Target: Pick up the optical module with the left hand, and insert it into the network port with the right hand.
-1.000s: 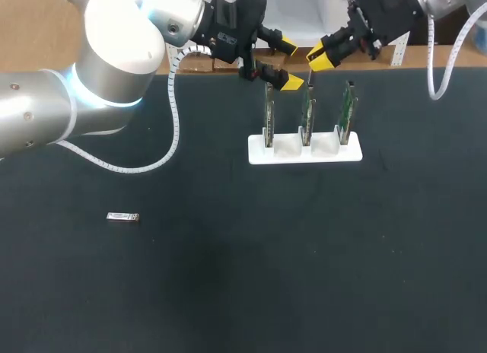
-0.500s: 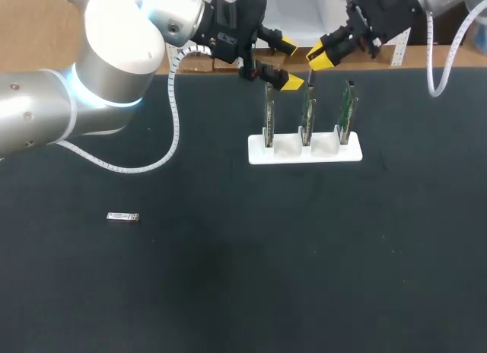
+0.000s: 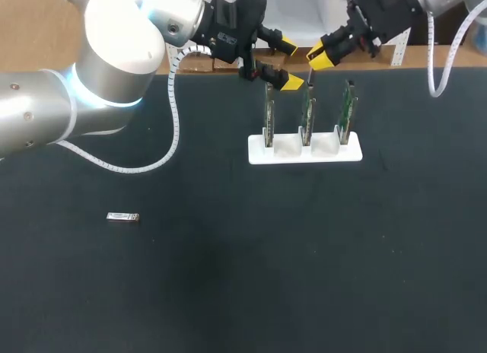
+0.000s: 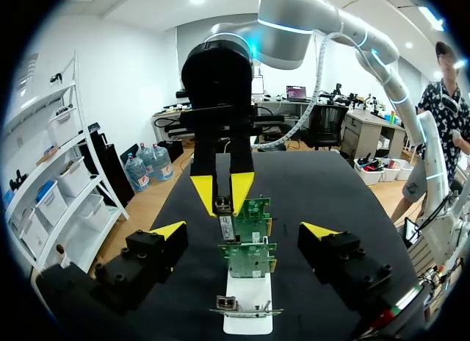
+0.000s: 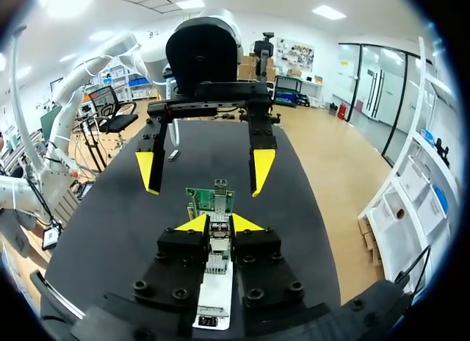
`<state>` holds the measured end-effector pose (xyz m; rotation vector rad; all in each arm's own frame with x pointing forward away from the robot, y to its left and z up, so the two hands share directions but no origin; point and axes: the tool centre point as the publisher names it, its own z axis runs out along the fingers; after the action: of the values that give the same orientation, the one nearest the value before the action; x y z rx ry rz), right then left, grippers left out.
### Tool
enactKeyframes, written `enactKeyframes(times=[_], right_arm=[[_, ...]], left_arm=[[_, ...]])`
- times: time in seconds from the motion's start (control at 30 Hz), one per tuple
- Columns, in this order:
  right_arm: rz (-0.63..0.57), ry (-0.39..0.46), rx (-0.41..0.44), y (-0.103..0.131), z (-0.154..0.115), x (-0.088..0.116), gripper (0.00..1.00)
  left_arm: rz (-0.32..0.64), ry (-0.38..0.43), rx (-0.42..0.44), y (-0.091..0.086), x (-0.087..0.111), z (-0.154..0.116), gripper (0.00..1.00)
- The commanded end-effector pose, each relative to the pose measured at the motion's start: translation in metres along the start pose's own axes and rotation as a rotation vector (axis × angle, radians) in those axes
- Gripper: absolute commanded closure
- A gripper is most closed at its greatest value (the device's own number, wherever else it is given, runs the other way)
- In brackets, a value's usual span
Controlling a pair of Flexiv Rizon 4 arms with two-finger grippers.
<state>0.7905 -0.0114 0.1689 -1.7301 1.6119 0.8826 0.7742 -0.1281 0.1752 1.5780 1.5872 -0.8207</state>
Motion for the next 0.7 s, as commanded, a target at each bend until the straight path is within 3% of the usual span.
enactKeyframes(times=[0.03,0.7], right_arm=[[0.006,0.001,0.013,0.0054,0.0019,0.0026,1.00],[0.022,-0.002,0.052,0.0085,0.0025,-0.0009,1.00]], left_arm=[[-0.004,0.009,0.001,0.0010,-0.0017,0.0001,0.00],[-0.004,0.009,0.001,0.0010,-0.0017,0.0001,0.00]])
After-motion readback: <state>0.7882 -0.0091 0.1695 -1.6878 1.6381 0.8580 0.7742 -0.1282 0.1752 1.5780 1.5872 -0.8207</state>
